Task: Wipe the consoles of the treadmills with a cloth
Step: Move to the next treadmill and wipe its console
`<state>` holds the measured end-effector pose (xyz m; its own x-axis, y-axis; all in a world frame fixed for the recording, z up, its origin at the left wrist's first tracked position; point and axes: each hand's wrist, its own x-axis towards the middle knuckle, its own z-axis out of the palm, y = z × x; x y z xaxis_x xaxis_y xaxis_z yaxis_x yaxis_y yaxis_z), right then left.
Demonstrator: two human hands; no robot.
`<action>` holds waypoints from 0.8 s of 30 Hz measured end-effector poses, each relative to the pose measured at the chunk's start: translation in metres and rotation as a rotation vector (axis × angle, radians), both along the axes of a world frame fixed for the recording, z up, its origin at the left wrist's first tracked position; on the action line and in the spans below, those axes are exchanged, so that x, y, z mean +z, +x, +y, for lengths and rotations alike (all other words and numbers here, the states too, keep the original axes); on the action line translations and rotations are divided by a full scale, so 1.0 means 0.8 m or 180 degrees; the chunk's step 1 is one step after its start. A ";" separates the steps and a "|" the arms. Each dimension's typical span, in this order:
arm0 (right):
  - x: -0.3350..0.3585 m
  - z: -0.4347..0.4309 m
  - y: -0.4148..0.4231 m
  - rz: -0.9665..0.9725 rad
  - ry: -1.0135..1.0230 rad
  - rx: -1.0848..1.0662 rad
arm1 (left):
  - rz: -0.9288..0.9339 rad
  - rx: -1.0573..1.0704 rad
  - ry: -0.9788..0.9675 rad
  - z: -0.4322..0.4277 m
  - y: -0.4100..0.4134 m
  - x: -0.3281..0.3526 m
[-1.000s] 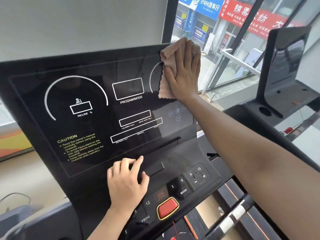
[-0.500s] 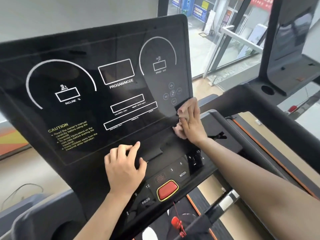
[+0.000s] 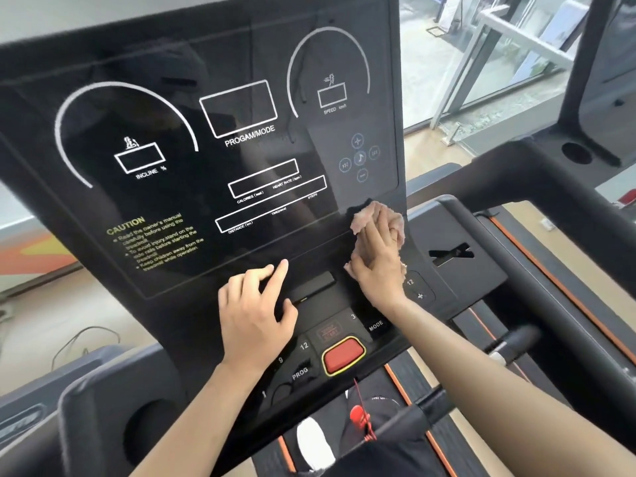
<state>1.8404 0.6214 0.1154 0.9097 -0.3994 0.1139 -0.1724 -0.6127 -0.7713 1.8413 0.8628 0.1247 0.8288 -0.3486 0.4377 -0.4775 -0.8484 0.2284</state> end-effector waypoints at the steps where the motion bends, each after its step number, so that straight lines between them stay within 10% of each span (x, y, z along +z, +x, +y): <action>1: 0.001 0.008 -0.002 -0.0040 0.0068 0.0144 | 0.0001 0.0004 0.0012 0.000 -0.001 0.000; 17: 0.055 -0.055 -0.009 -0.0263 0.0216 0.0972 | -0.0395 -0.1250 0.0002 -0.064 0.003 0.028; 24: 0.060 -0.092 -0.017 -0.0205 0.0344 0.0933 | -0.0224 -0.2092 0.1129 -0.133 0.061 0.032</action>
